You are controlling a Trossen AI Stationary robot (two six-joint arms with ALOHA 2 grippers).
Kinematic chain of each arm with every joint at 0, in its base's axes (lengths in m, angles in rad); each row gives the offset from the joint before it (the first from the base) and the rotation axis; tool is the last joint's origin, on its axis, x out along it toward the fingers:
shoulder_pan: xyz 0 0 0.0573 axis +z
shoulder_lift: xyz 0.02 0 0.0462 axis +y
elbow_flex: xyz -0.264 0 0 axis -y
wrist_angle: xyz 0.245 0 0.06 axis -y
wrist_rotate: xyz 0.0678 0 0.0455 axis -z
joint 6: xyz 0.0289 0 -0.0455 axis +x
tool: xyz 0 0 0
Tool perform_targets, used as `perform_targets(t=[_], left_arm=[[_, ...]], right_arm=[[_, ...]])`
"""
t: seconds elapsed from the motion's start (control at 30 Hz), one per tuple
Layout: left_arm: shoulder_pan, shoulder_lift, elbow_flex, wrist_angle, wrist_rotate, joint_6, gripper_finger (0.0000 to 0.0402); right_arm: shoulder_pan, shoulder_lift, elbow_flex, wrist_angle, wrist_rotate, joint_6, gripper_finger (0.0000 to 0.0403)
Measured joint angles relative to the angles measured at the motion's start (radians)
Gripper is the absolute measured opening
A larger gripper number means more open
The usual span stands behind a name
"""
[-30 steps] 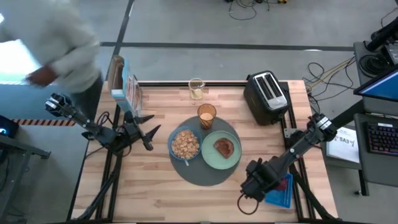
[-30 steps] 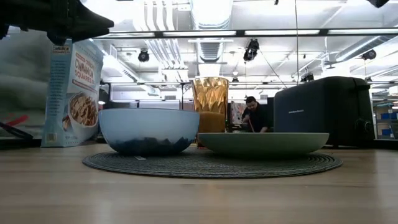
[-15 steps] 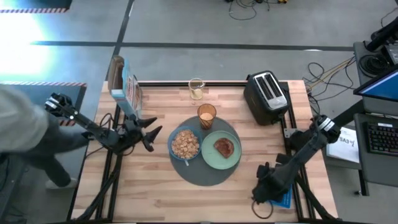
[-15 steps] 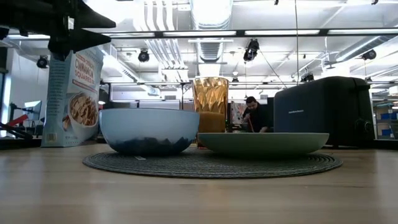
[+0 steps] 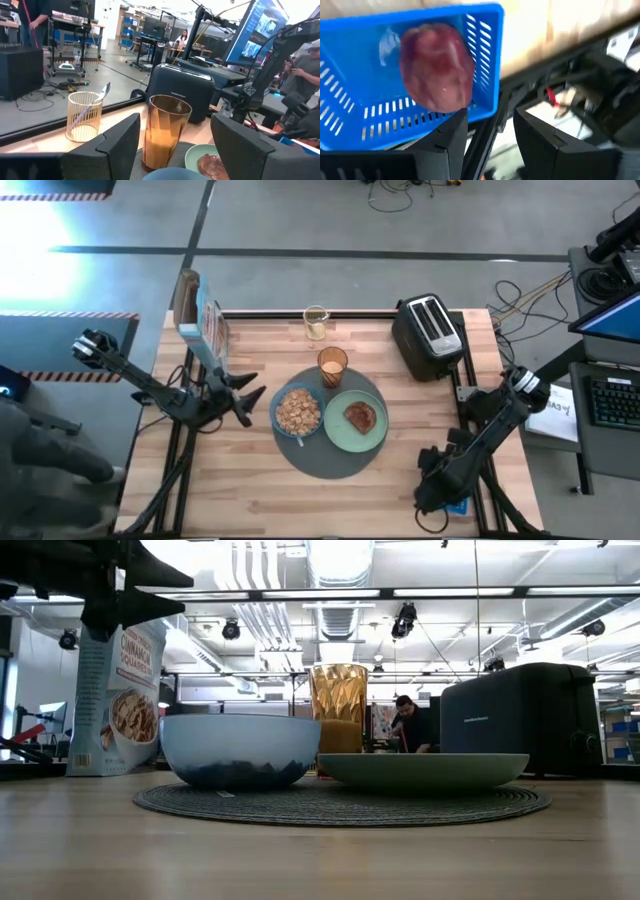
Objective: Arrange a breakfast setting
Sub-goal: Put the apple on the green plate
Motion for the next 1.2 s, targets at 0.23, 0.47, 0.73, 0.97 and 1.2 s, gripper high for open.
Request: perform_targets(t=[0.23,0.47,0.73,0.97,1.2], left_arm=[[0.0,0.037,0.027,0.0,0.0,0.019,0.0227],[0.0,0.04,0.027,-0.001,0.0,0.027,0.0227],[0.0,0.04,0.027,-0.001,0.0,0.027,0.0227],[0.0,0.04,0.027,-0.001,0.0,0.027,0.0227],[0.0,0.04,0.027,-0.001,0.0,0.027,0.0227]], right_arm=[[0.005,0.0,0.009,0.01,0.117,0.102,0.015],[0.003,0.0,0.009,0.009,0.057,0.228,0.0163],[0.006,0.0,0.009,0.02,0.04,0.21,0.021],[0.004,0.0,0.018,0.078,0.033,0.169,0.0226],[0.003,-0.001,0.019,0.088,0.061,0.28,0.0226]])
